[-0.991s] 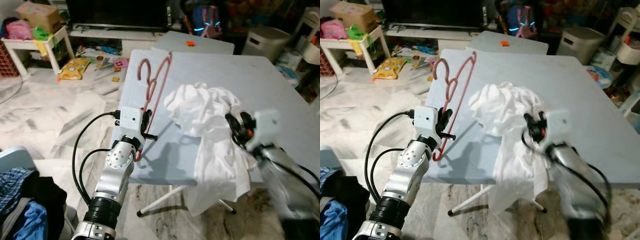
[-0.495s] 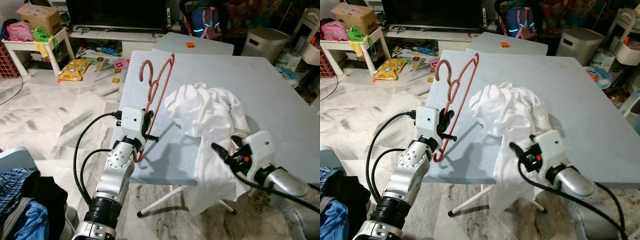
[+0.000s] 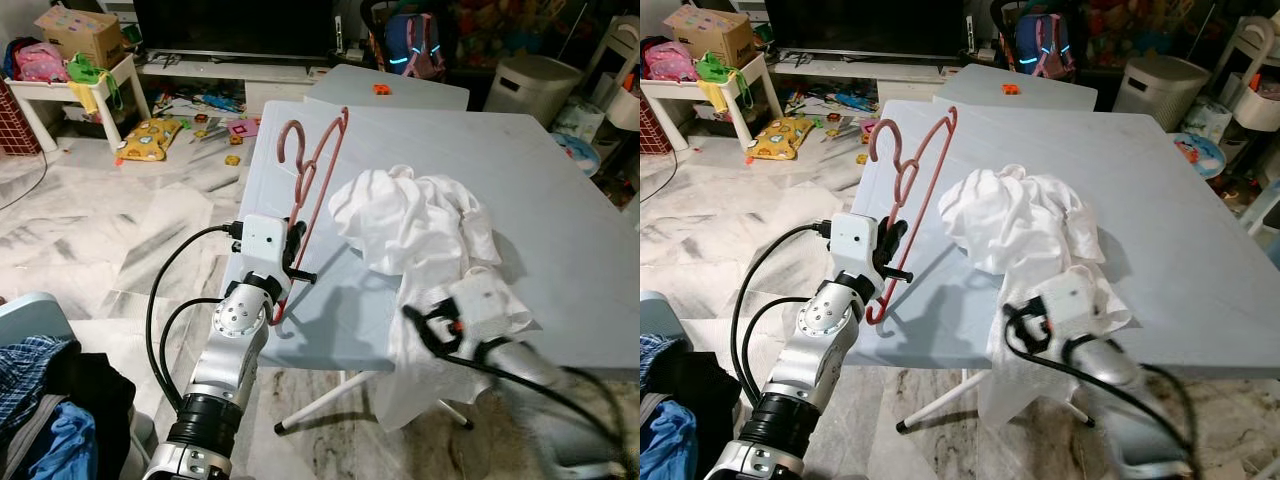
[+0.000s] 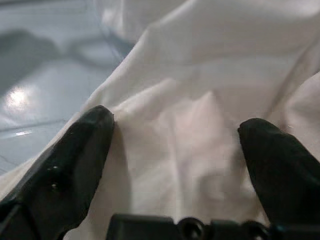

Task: Hang hanger

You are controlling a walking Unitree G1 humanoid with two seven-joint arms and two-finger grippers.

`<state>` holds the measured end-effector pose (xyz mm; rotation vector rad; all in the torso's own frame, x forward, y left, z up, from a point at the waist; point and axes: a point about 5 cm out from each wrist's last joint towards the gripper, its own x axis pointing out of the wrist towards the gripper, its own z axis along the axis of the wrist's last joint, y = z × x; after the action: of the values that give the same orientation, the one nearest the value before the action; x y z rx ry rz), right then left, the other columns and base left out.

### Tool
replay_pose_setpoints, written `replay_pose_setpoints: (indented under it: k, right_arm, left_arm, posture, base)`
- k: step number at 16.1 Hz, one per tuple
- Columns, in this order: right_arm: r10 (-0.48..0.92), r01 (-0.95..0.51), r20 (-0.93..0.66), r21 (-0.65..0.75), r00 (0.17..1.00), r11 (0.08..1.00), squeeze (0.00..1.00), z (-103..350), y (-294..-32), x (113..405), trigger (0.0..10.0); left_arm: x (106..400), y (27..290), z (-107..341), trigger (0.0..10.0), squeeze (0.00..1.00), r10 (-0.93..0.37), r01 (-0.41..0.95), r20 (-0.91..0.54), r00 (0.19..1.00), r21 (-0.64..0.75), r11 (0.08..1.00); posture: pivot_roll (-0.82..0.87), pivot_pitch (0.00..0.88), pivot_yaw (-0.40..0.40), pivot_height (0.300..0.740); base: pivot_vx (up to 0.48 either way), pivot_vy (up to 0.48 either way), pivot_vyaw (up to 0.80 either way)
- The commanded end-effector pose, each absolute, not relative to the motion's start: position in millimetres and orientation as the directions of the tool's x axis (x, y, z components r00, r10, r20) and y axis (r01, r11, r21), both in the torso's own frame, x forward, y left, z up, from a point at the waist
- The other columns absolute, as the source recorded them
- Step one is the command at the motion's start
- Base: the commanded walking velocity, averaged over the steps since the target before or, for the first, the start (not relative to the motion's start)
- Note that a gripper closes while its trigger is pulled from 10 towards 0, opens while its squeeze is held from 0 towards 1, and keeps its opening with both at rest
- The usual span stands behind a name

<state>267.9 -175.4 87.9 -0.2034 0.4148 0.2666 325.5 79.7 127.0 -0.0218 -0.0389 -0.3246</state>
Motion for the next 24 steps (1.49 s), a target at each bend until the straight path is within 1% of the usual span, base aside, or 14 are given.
replay_pose_setpoints:
  k: [1,2,3,4,5,13,14,16,21,24]
  right_arm:
    - [0.18,-0.276,-0.438,-0.165,0.881,0.947,1.0,85,-175,271,10.0]
    - [0.177,-0.268,-0.445,-0.15,0.878,0.952,1.0,81,-172,271,10.0]
    - [0.178,-0.276,-0.458,-0.157,0.871,0.948,0.73,76,-167,272,0.0]
    - [0.162,-0.269,-0.462,-0.176,0.872,0.947,0.39,73,-167,273,0.0]
    - [0.136,-0.236,-0.459,-0.169,0.878,0.957,0.0,72,-167,275,0.0]
    - [0.1,-0.191,-0.441,-0.165,0.892,0.968,0.0,71,-171,279,0.0]
    - [0.097,-0.176,-0.437,-0.144,0.894,0.974,0.0,72,-170,280,0.0]
    - [0.081,-0.101,-0.423,-0.025,0.902,0.995,0.0,73,-170,284,0.0]
    - [0.068,-0.078,-0.434,-0.005,0.898,0.997,0.0,71,-173,284,0.0]
    - [0.026,0.014,-0.426,0.089,0.904,0.996,0.0,71,-173,293,0.0]
  left_arm:
    - [325,78,127,10.0,0.0,-0.326,0.326,0.039,0.945,-0.012,0.945]
    - [324,78,127,10.0,0.0,-0.325,0.325,0.038,0.945,-0.012,0.946]
    - [324,78,127,10.0,0.0,-0.324,0.324,0.037,0.945,-0.013,0.946]
    - [324,78,127,10.0,0.0,-0.323,0.324,0.037,0.946,-0.013,0.946]
    - [323,78,127,10.0,0.0,-0.323,0.324,0.037,0.946,-0.014,0.946]
    - [323,78,126,10.0,0.0,-0.325,0.325,0.034,0.945,-0.016,0.945]
    - [323,78,125,10.0,0.0,-0.325,0.325,0.034,0.945,-0.016,0.946]
    - [323,78,126,10.0,0.0,-0.325,0.326,0.034,0.945,-0.016,0.945]
    - [322,77,125,10.0,0.0,-0.325,0.325,0.032,0.945,-0.016,0.945]
    - [322,77,125,10.0,0.0,-0.325,0.325,0.032,0.945,-0.016,0.945]
  posture:
    - [0.05,0.0,-0.055,0.74]
    - [0.06,0.0,-0.057,0.74]
    - [0.06,0.0,-0.058,0.74]
    - [0.06,0.0,-0.058,0.74]
    - [0.06,0.0,-0.058,0.74]
    - [0.06,0.0,-0.062,0.74]
    - [0.06,0.0,-0.06,0.74]
    - [0.06,0.0,-0.06,0.74]
    - [0.06,0.0,-0.063,0.74]
    - [0.06,0.0,-0.064,0.74]
  base:
    - [0.0,0.0,0.0]
    - [0.0,0.0,0.0]
    - [0.0,0.0,0.0]
    - [0.0,0.0,0.0]
    - [0.0,0.0,0.0]
    - [0.0,0.0,0.0]
    - [0.0,0.0,0.0]
    - [0.0,0.0,0.0]
    - [0.0,0.0,0.0]
    - [0.0,0.0,0.0]
